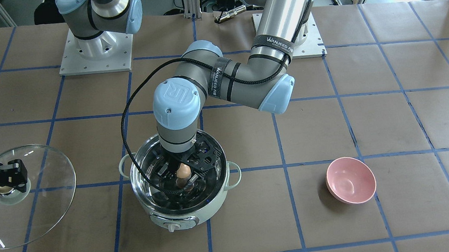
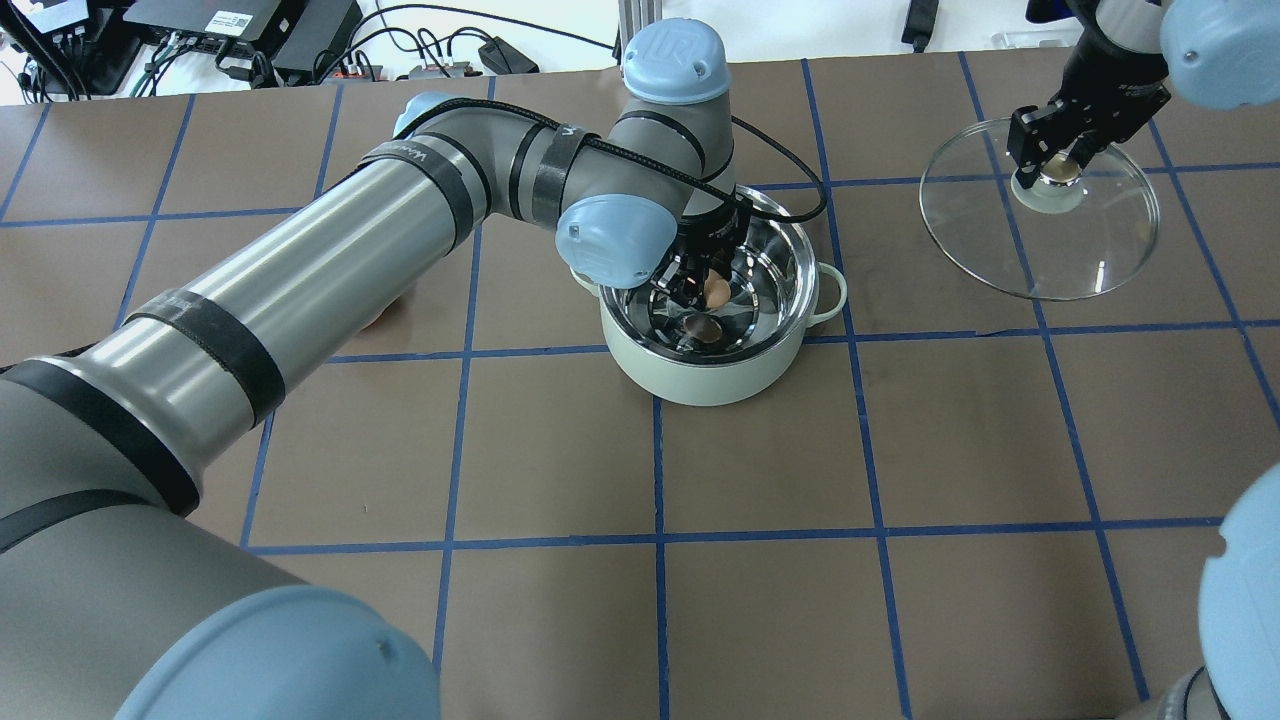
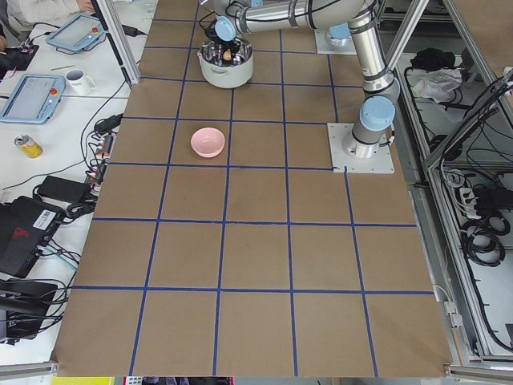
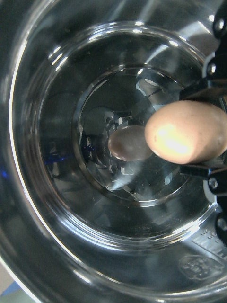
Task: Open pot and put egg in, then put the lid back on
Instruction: 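Lower the egg into the pot and open the left gripper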
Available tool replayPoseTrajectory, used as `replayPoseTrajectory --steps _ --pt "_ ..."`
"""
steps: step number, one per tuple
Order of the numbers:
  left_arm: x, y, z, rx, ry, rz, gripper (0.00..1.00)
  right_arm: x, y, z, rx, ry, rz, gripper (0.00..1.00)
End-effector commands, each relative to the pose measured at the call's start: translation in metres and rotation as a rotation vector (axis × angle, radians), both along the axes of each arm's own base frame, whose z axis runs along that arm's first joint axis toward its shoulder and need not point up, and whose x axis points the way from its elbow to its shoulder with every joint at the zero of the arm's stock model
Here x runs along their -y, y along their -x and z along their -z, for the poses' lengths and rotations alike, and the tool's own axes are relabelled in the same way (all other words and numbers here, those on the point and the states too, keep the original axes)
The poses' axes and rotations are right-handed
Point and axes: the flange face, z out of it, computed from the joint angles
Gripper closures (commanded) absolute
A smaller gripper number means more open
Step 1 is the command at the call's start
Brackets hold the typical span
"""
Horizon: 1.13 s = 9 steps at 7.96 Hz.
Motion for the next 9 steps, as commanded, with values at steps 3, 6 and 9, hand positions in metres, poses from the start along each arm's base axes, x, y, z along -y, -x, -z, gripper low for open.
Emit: replayPoseTrajectory --steps 3,6,9 --pt "0.0 0.0 0.004 0.001 -0.006 0.006 1.0 -0.002 0.0 -0.005 -0.005 0.006 0.0 1.0" --pt "0.005 0.003 0.015 -0.005 0.009 0.014 1.0 -0.003 0.0 -0.008 -0.001 0.009 -0.008 1.0" --pt "0.001 0.001 0.023 0.0 -0.007 0.014 1.0 -0.003 -0.001 -0.008 -0.005 0.011 -0.012 1.0"
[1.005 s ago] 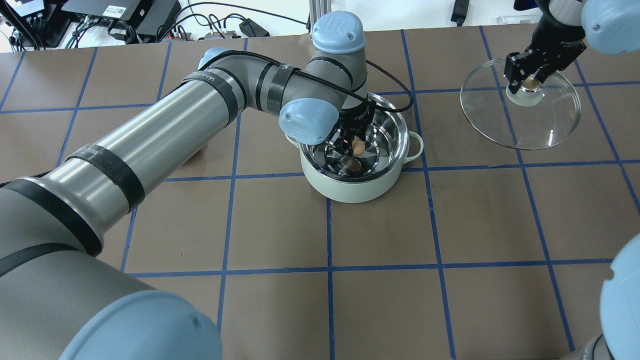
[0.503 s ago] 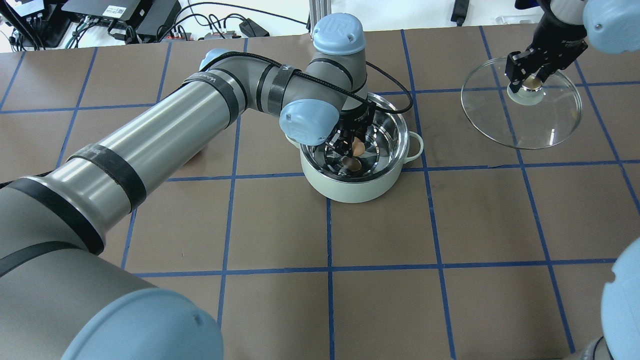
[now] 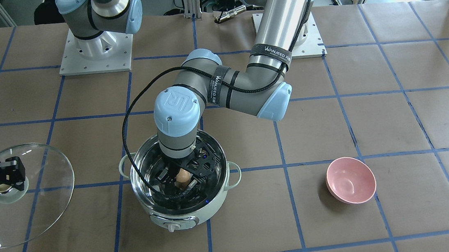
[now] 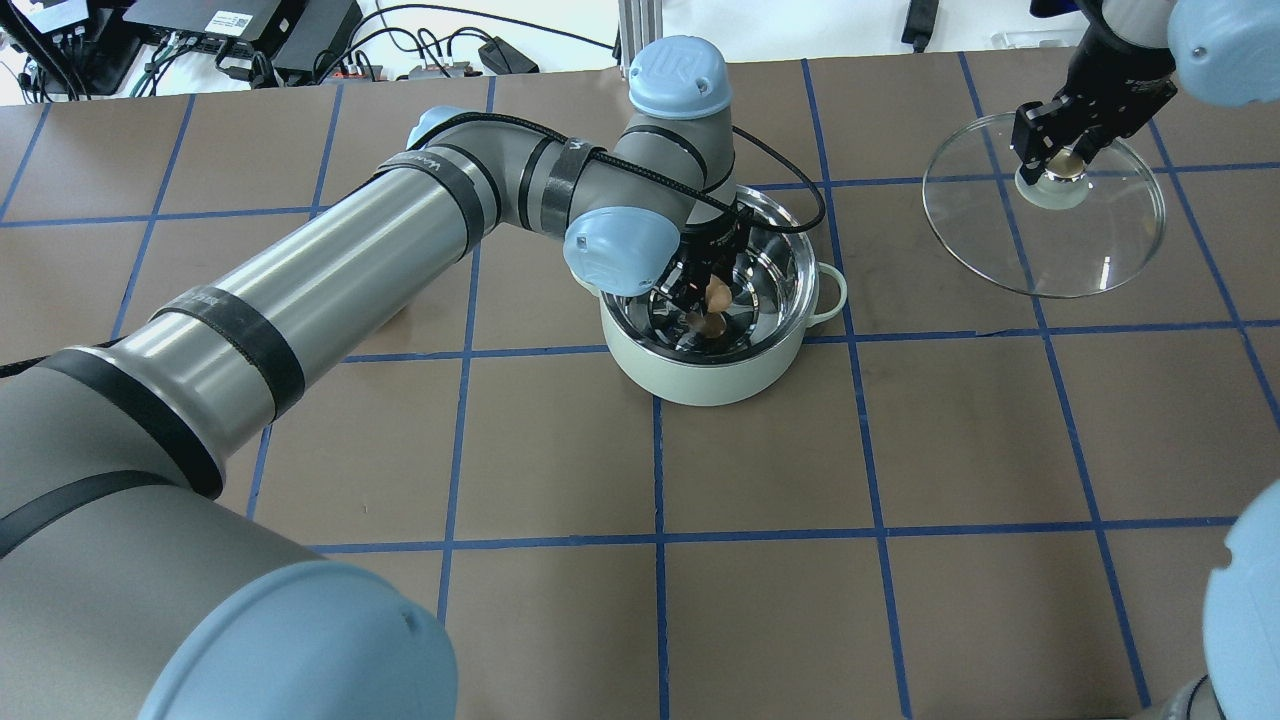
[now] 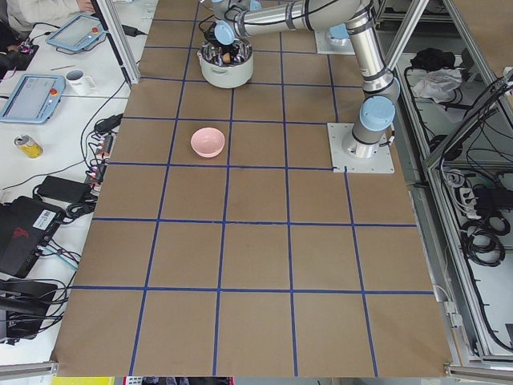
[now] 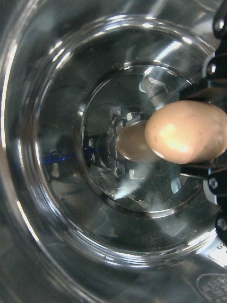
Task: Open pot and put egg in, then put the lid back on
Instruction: 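Lower the egg into the pot and open the left gripper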
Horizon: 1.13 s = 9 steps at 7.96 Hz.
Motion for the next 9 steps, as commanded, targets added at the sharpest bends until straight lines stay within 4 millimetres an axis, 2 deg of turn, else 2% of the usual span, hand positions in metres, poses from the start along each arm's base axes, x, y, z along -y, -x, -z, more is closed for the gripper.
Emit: replayPoseTrajectory --steps 1,3,4,5,6,7,8,9 --pt "-0.0039 -0.0021 0.0086 0.009 -0.013 0.0 1.0 0.0007 0.0002 -0.0011 0.0 0.009 0.002 1.0" --pt "-0.0039 -0.0021 0.0074 0.008 -0.011 -0.001 0.91 0.0023 0.0006 -0.0016 -0.003 0.02 0.001 1.0" --pt "-0.0038 -0.0022 0.0074 0.009 -0.01 -0.001 0.82 0.0031 -0.0001 0.0001 -0.003 0.019 -0.001 1.0" --pt "-0.0036 -0.0026 0.0074 0.013 -0.008 -0.002 0.65 0.0028 -0.0002 -0.0008 -0.003 0.02 -0.004 1.0" --pt "-0.0038 -0.0027 0.0076 0.014 -0.009 0.002 0.55 0.0028 0.0007 -0.0008 -0.004 0.02 -0.018 1.0" --pt "-0.0039 -0.0029 0.0055 0.014 -0.006 0.001 0.46 0.0027 -0.0003 -0.0025 -0.005 0.022 -0.021 1.0" --pt "-0.0042 -0.003 0.0033 0.013 -0.003 0.001 0.42 0.0043 0.0001 0.0028 -0.003 0.015 -0.019 1.0" --pt "-0.0046 -0.0032 0.0013 0.012 -0.002 0.001 0.36 0.0044 0.0012 0.0 -0.006 0.027 -0.018 1.0"
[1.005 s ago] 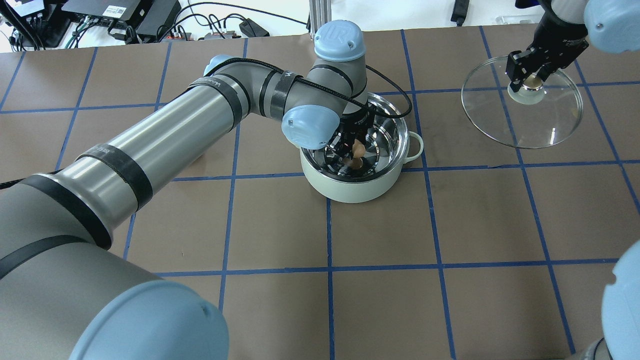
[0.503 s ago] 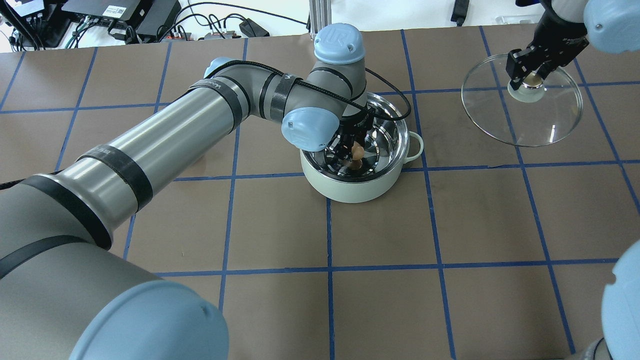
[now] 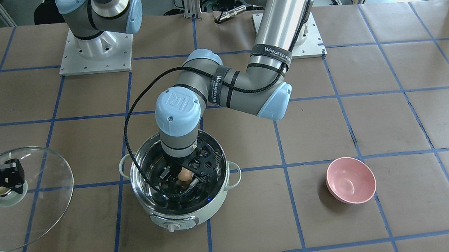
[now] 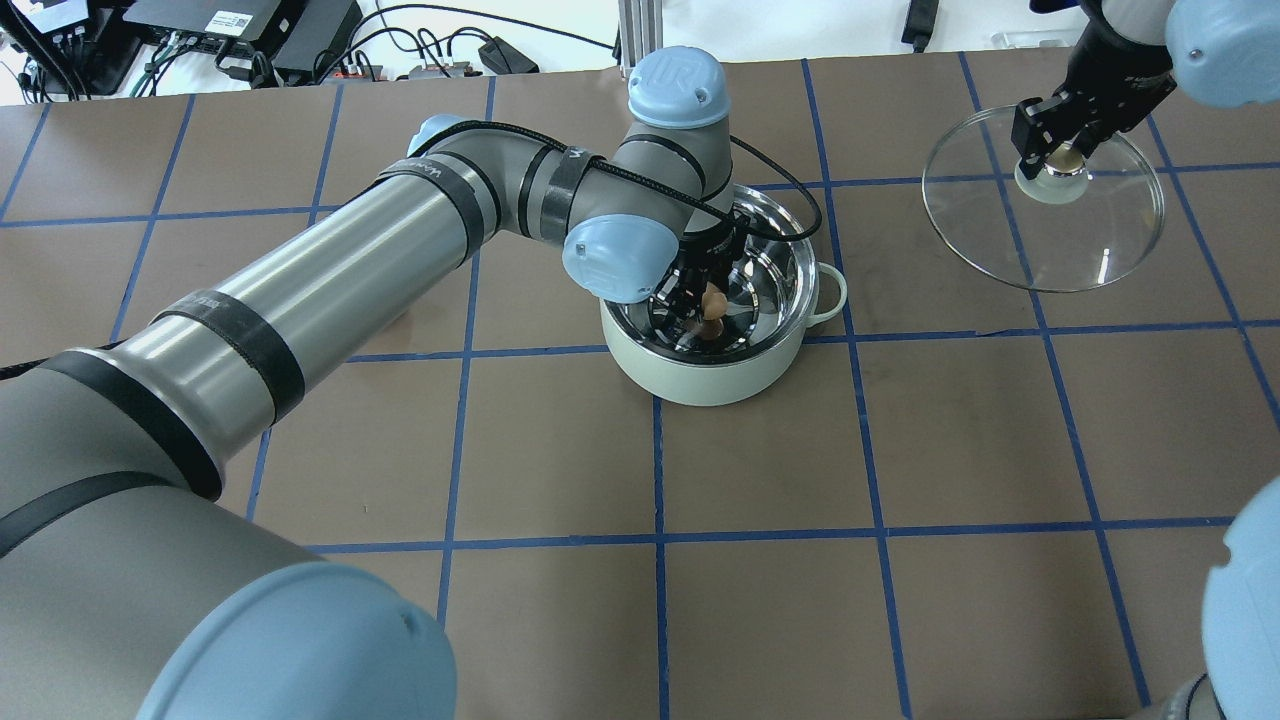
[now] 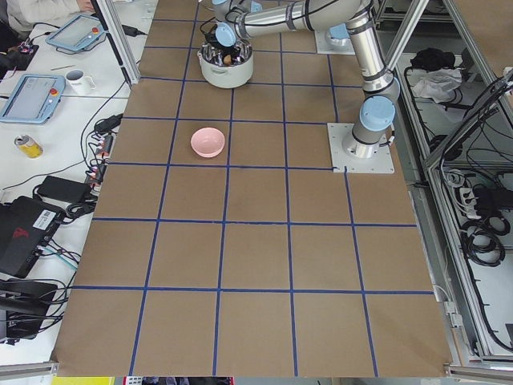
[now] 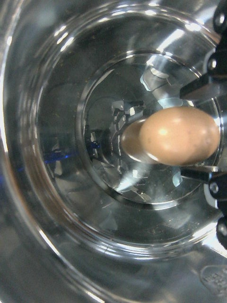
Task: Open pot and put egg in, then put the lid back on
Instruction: 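Lower the egg into the pot and open the left gripper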
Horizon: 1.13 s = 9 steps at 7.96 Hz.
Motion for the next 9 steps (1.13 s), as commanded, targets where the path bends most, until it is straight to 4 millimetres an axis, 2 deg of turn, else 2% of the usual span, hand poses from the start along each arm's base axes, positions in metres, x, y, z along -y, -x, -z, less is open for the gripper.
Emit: replayPoseTrajectory --steps 1,3,6,7,9 --pt "-0.001 -0.001 -0.008 -0.003 0.008 -0.001 0.27 0.002 0.0 0.001 -0.003 0.005 -0.003 1.0" --pt "-0.003 -0.001 -0.019 -0.009 0.02 0.0 0.23 0.001 0.0 -0.002 -0.003 0.011 -0.001 1.0" --pt "-0.012 -0.006 -0.069 -0.031 0.069 0.003 0.2 -0.001 0.0 -0.008 -0.004 0.02 0.002 1.0" --pt "-0.014 -0.008 -0.082 -0.037 0.086 0.006 0.17 -0.002 -0.004 -0.022 -0.008 0.041 0.015 1.0" --pt "-0.026 -0.03 -0.127 -0.028 0.089 0.064 0.17 -0.016 -0.019 -0.045 -0.005 0.041 0.035 1.0"
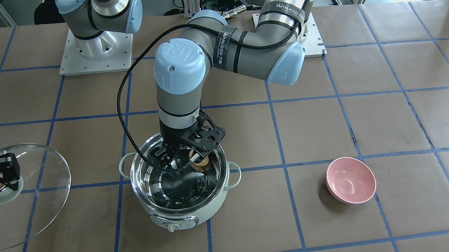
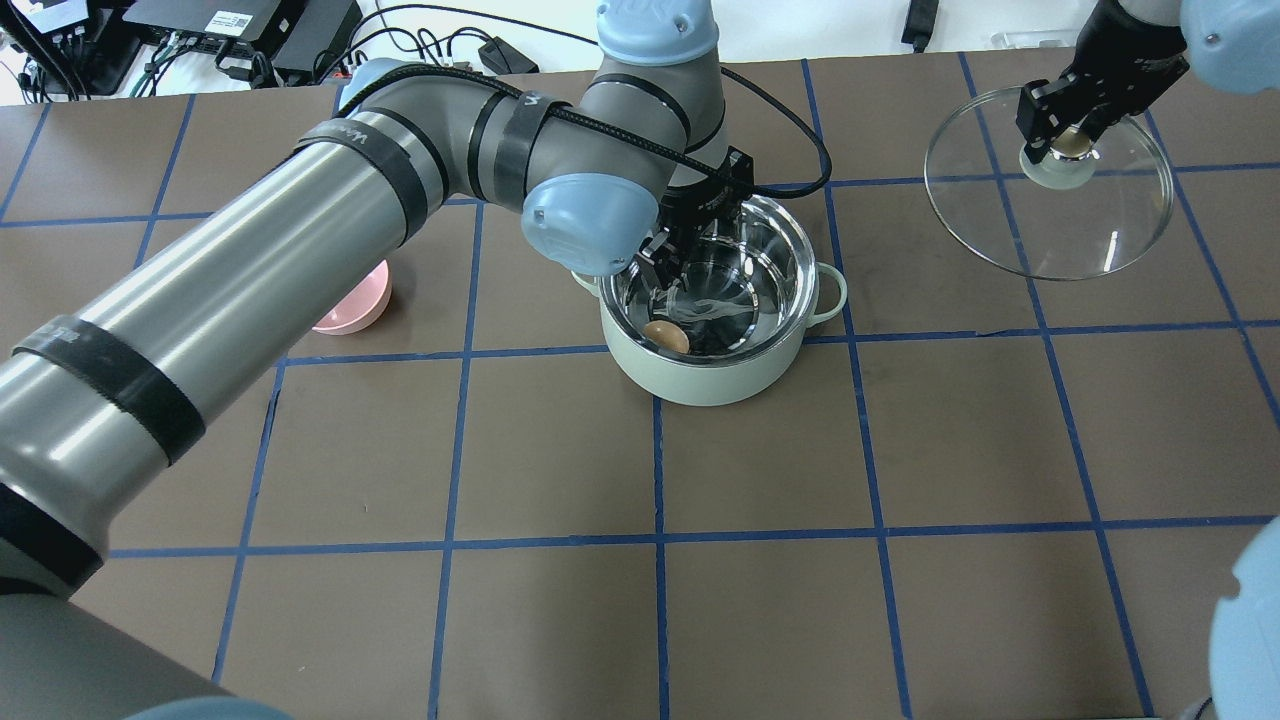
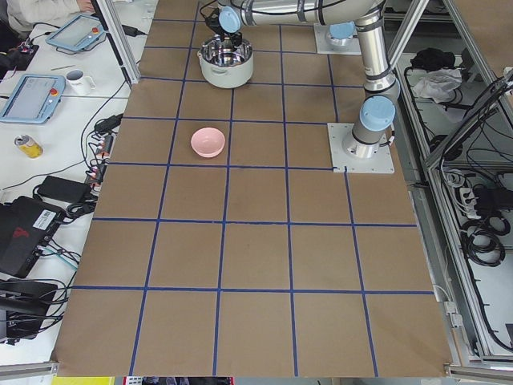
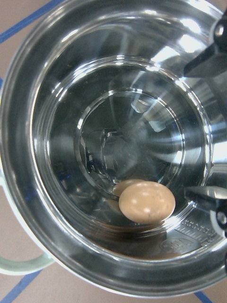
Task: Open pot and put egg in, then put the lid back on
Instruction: 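Raise the left gripper away while the right gripper carries the lid over the pot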
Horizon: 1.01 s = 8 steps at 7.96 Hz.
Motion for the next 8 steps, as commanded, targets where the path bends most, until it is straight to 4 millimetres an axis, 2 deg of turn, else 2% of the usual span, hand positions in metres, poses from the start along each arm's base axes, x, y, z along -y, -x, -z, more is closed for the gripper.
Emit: replayPoseTrajectory --steps 1,2,3,5,6,7,8 --pt "-0.009 -0.049 -0.061 0.046 0.005 0.065 0.16 -0.013 -0.03 -0.026 0.004 0.017 0.039 1.0" --pt "-0.009 -0.078 -0.082 0.065 0.018 0.109 0.12 -0.015 -0.068 -0.029 0.011 0.027 0.073 1.0" --pt "-0.008 -0.102 -0.098 0.101 0.047 0.181 0.02 -0.018 -0.112 -0.034 0.021 0.043 0.12 1.0" --pt "-0.008 -0.153 -0.142 0.153 0.13 0.274 0.0 -0.029 -0.173 -0.037 0.036 0.052 0.147 1.0" --pt "-0.017 -0.174 -0.162 0.166 0.144 0.337 0.0 -0.037 -0.212 -0.03 0.046 0.044 0.175 1.0" --pt "-0.029 -0.196 -0.176 0.187 0.121 0.468 0.0 -0.042 -0.241 -0.022 0.056 0.031 0.173 1.0" --pt "-0.026 -0.226 -0.186 0.207 0.132 0.555 0.0 -0.047 -0.267 -0.014 0.094 0.009 0.195 1.0"
